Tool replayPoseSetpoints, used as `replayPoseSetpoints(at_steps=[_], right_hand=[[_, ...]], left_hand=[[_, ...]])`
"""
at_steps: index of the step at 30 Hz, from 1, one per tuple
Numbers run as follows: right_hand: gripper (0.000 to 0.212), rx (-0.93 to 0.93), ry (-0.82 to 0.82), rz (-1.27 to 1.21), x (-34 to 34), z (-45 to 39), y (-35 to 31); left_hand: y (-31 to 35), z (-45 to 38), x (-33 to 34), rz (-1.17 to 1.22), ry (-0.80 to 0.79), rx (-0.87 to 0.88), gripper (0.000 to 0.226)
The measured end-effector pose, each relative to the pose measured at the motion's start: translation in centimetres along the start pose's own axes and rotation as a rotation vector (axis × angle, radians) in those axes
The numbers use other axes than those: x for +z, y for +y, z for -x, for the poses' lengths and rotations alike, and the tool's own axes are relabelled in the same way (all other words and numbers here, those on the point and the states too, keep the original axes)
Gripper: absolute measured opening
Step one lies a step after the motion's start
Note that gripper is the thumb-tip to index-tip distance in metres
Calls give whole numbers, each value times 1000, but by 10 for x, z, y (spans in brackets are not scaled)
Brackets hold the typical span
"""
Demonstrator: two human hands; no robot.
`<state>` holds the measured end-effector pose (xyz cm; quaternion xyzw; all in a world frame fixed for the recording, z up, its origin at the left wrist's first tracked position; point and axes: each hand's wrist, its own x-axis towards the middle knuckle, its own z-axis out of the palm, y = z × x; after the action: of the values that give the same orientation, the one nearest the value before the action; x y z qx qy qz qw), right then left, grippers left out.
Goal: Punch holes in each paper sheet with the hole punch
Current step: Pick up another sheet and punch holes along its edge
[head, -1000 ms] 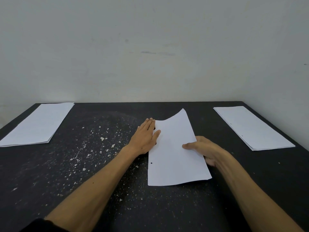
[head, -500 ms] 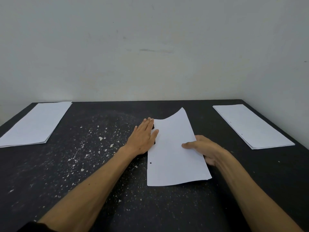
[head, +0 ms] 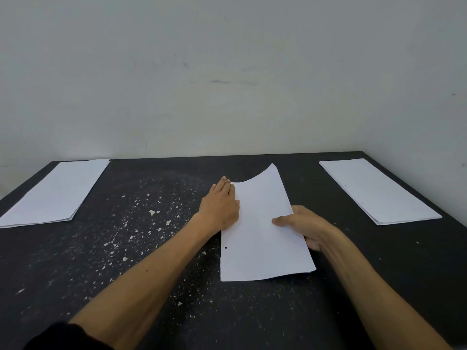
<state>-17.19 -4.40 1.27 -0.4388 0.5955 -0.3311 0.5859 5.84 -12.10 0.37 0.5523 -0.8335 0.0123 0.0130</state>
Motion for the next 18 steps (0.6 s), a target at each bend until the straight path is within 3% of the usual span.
replayPoseSetpoints(at_steps=[18], right_hand=[[24, -3, 63, -44, -37, 21, 7]], left_hand=[[0, -1, 0, -35, -14, 3, 60]])
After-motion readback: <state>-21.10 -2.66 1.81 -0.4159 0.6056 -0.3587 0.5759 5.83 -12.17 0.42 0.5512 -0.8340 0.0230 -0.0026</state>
